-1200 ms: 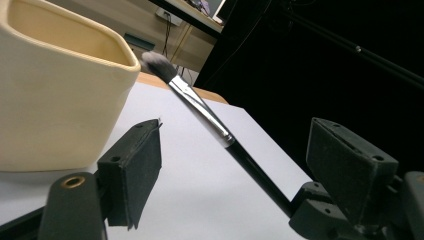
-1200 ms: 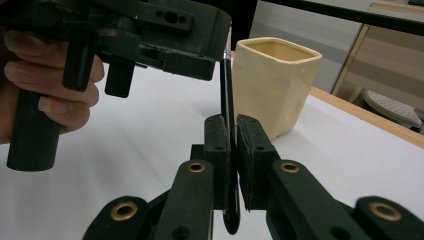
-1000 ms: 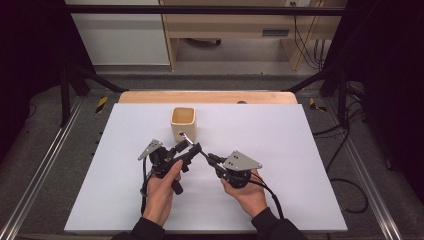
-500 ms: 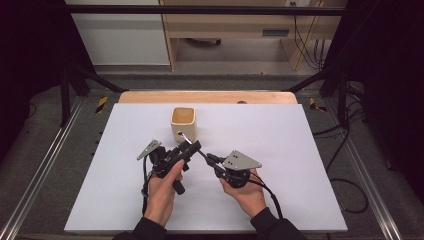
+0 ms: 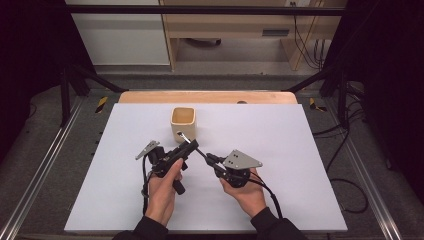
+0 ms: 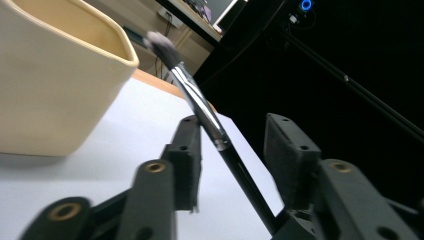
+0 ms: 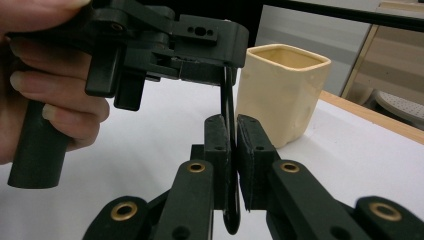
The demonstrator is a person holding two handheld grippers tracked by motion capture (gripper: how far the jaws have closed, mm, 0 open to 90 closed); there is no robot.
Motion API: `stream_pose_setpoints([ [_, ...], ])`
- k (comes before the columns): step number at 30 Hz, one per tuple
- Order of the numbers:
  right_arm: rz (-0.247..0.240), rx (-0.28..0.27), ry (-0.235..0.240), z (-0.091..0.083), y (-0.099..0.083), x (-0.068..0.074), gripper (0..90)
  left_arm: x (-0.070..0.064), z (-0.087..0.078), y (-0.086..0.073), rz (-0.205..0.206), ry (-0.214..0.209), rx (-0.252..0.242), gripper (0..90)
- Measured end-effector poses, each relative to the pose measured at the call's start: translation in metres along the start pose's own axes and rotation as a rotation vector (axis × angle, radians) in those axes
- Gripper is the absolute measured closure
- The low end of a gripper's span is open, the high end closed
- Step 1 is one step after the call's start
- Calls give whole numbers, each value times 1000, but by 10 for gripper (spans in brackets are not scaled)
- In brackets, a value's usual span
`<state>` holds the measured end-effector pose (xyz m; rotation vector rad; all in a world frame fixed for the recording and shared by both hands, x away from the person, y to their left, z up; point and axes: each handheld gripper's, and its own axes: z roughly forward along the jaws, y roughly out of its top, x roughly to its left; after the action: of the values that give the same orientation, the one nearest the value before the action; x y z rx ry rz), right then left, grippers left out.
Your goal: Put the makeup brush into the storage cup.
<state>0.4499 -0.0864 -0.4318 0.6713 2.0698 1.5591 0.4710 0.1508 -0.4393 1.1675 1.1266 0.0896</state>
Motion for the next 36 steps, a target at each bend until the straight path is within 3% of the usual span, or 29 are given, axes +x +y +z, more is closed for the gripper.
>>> stream_pose_setpoints([
  [2,5,1,4,0,0,0,841,1,1,-1,-15,-12,9,626],
  [7,5,8,8,2,-1,1,840,0,0,-1,-4,-11,11,645],
  [18,9,17,20,4,-2,1,840,3,-2,-1,-19,-35,2,769],
  [25,9,39,24,8,-5,2,839,1,-3,-1,-30,-75,8,828],
  [30,24,48,31,11,-6,3,832,0,-3,-2,-11,-76,8,838],
  [36,14,65,-1,11,-7,3,592,-1,-5,0,46,-50,6,837],
])
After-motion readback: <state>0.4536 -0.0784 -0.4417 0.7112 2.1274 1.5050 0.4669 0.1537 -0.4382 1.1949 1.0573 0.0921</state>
